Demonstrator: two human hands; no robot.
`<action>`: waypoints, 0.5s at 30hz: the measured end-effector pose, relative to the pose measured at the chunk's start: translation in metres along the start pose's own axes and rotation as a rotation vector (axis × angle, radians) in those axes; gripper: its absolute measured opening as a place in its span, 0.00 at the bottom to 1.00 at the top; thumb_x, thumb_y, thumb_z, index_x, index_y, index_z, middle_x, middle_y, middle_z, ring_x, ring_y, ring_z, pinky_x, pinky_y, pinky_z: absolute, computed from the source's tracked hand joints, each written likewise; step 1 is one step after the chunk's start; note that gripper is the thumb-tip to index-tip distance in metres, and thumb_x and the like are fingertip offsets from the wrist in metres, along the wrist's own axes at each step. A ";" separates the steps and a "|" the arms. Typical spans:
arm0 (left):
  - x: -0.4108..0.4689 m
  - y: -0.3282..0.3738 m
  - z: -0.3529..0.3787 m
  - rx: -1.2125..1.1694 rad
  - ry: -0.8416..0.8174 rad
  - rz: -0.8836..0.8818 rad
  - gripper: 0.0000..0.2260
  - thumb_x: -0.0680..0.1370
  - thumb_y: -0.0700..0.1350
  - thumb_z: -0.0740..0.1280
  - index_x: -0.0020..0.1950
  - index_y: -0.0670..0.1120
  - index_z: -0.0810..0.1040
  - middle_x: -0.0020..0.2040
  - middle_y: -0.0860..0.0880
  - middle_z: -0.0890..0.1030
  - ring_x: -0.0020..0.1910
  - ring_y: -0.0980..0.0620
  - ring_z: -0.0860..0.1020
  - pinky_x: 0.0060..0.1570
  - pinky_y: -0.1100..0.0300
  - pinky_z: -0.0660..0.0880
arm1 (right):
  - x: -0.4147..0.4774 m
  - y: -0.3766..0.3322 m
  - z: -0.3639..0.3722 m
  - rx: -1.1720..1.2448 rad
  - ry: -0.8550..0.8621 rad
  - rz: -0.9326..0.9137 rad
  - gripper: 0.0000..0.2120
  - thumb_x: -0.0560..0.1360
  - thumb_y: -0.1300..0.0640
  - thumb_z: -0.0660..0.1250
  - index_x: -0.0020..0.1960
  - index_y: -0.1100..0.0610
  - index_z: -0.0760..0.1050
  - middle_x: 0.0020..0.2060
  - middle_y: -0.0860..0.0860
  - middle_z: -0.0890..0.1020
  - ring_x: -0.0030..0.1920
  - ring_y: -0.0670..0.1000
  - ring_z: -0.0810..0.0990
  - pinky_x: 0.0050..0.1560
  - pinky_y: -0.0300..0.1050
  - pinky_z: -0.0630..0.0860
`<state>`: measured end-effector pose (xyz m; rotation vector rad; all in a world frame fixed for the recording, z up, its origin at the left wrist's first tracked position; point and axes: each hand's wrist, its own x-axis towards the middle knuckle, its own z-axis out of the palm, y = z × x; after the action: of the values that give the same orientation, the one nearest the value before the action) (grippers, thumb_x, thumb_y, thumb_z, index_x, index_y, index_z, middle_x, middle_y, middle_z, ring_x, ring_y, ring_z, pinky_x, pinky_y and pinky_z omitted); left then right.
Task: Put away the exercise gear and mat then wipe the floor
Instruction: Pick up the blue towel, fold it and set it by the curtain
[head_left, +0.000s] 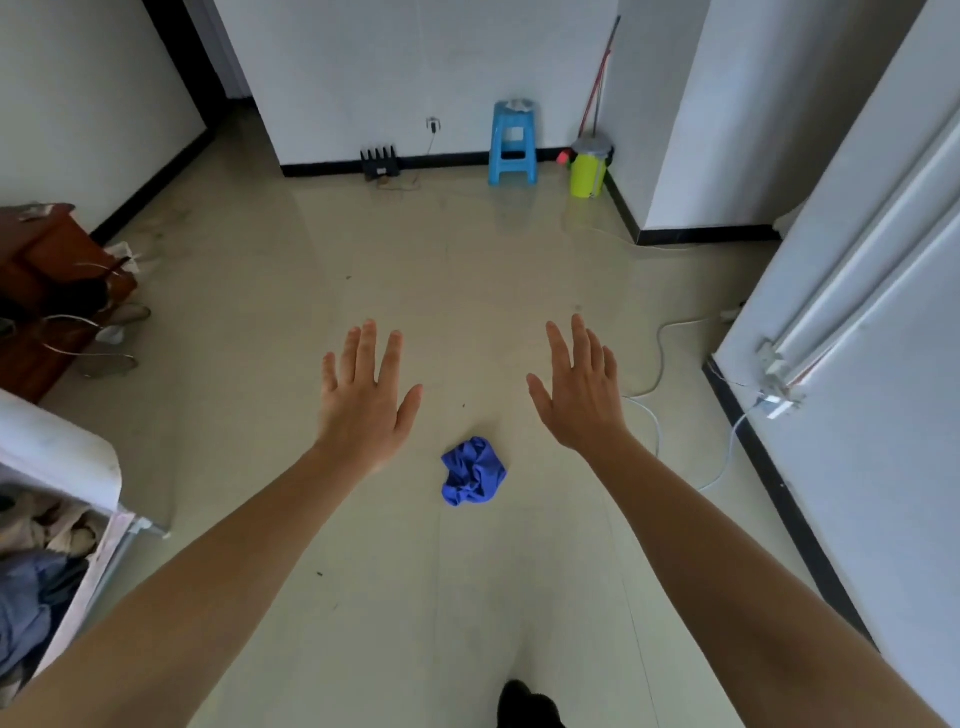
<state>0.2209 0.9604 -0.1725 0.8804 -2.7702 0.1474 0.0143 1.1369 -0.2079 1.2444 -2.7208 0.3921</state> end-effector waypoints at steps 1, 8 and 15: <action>0.019 -0.006 0.003 -0.014 -0.008 -0.020 0.30 0.82 0.59 0.52 0.79 0.43 0.56 0.78 0.36 0.56 0.76 0.35 0.57 0.71 0.35 0.59 | 0.022 -0.002 0.005 0.010 -0.023 0.003 0.34 0.80 0.42 0.59 0.80 0.58 0.55 0.77 0.65 0.58 0.73 0.66 0.65 0.71 0.62 0.64; 0.143 -0.056 0.071 -0.027 -0.063 -0.045 0.31 0.81 0.58 0.54 0.79 0.42 0.55 0.78 0.36 0.55 0.77 0.35 0.56 0.72 0.36 0.58 | 0.144 -0.011 0.068 -0.009 -0.087 -0.025 0.34 0.81 0.42 0.58 0.80 0.57 0.54 0.77 0.64 0.58 0.73 0.64 0.65 0.72 0.61 0.64; 0.276 -0.098 0.180 -0.098 -0.245 0.039 0.30 0.81 0.57 0.54 0.78 0.41 0.59 0.77 0.35 0.58 0.76 0.36 0.59 0.70 0.36 0.63 | 0.238 -0.001 0.156 -0.016 -0.219 0.170 0.34 0.80 0.42 0.58 0.80 0.57 0.54 0.78 0.62 0.58 0.74 0.62 0.65 0.71 0.57 0.65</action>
<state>0.0252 0.6975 -0.2758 0.8720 -2.9901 -0.0962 -0.1416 0.9194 -0.3058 1.1156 -3.0205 0.2642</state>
